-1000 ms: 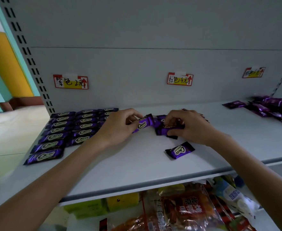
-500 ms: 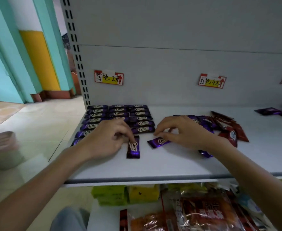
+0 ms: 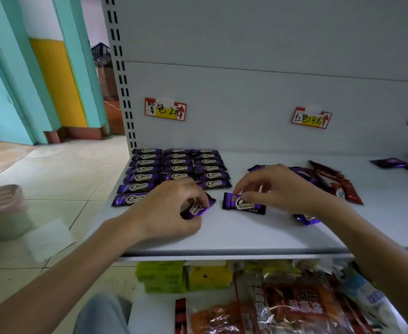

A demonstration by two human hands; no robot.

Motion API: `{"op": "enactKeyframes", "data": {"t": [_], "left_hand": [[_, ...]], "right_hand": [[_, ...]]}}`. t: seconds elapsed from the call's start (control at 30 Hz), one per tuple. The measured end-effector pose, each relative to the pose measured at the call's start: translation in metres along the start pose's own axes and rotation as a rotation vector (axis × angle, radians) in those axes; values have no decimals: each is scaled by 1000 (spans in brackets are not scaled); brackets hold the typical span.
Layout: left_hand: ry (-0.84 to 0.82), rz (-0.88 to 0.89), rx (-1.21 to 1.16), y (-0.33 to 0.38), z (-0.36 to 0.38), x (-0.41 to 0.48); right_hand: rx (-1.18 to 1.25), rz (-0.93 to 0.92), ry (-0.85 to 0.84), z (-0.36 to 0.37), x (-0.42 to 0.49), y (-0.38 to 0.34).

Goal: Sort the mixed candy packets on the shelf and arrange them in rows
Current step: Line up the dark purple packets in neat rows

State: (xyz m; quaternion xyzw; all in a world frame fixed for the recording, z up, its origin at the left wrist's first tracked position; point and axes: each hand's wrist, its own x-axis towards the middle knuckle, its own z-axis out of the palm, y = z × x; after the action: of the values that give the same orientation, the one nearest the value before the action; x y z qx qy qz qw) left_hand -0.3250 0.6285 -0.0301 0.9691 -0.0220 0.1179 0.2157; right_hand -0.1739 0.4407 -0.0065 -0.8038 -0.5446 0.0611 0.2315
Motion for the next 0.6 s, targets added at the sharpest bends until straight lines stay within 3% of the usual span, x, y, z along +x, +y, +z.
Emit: {"op": "enactKeyframes", "data": {"t": [0.2,0.6], "left_hand": [[-35,-2,-49,-7,-7,-8],[-42,16,67,-7,-9,-10]], "right_hand": [[-22,-10,23,5,2,1],[47,28,-91,6,-2,-6]]}}
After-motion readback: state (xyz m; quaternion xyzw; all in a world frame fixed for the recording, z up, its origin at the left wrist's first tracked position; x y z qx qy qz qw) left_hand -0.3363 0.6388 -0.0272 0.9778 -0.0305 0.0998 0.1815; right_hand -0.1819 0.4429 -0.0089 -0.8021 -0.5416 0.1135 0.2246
